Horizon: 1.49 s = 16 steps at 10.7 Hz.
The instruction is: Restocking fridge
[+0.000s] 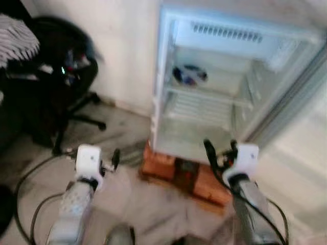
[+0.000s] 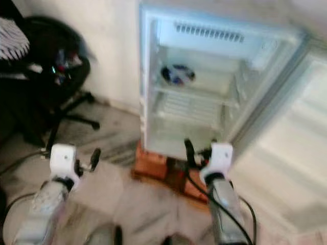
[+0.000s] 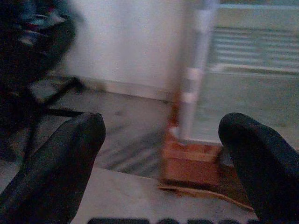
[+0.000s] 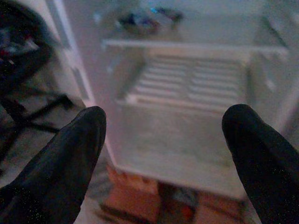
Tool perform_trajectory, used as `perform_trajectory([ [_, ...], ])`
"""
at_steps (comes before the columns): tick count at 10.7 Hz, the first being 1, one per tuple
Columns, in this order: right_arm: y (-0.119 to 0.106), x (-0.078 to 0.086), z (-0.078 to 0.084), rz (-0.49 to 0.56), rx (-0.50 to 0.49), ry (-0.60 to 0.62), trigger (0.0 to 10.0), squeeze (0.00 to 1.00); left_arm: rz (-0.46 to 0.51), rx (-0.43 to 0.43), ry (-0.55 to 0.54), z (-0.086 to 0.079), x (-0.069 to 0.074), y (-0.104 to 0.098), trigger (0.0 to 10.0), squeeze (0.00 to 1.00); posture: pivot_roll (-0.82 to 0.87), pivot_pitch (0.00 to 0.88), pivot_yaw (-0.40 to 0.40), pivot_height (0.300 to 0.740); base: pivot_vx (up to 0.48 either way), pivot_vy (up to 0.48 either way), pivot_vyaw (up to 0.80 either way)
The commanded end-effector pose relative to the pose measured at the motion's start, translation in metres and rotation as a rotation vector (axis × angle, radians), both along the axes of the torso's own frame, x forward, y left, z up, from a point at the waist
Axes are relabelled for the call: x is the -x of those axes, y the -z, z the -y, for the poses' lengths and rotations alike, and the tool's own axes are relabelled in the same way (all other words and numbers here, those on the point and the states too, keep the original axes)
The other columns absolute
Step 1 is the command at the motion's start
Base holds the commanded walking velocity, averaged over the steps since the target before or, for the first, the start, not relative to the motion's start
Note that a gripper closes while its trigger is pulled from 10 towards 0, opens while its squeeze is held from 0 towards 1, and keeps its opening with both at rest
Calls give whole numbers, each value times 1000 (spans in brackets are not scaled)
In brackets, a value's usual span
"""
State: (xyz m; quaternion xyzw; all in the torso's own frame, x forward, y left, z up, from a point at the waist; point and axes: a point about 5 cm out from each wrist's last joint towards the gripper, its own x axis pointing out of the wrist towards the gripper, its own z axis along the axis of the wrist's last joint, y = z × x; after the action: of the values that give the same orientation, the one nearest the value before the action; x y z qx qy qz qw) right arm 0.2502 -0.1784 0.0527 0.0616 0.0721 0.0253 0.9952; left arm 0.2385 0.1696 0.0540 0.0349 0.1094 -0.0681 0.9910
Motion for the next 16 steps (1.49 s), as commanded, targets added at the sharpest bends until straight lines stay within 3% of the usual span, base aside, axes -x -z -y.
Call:
perform_trajectory([
  [1, 0, 1, 2, 7, 6, 17, 10000, 0, -3, -18, 9, 0, 0, 0, 10000, 0, 123, 57, -68, 740, -296, 0, 0],
  [2, -1, -1, -1, 4, 11, -19, 10000, 0, -10, -14, 14, 3, 1, 3, 10000, 0, 121, 51, -74, 740, -300, 0, 0],
  [7, -6, -4, 12, 40, 42, 24, 10000, 0, -4, -5, 18, 8, -2, 4, 10000, 0, 114, 41, -82, 740, -302, 0, 0],
  [10, -6, -6, 18, 41, 41, 48, 10000, 0, 42, -1, 40, 8, -3, -1, 10000, 0, 112, 43, -80, 740, 0, 0, 0],
  [16, -9, -12, 18, 62, 52, 25, 10000, 0, 49, -4, 41, 4, -3, -2, 10000, 0, 117, 51, -75, 740, 0, -450, 0],
])
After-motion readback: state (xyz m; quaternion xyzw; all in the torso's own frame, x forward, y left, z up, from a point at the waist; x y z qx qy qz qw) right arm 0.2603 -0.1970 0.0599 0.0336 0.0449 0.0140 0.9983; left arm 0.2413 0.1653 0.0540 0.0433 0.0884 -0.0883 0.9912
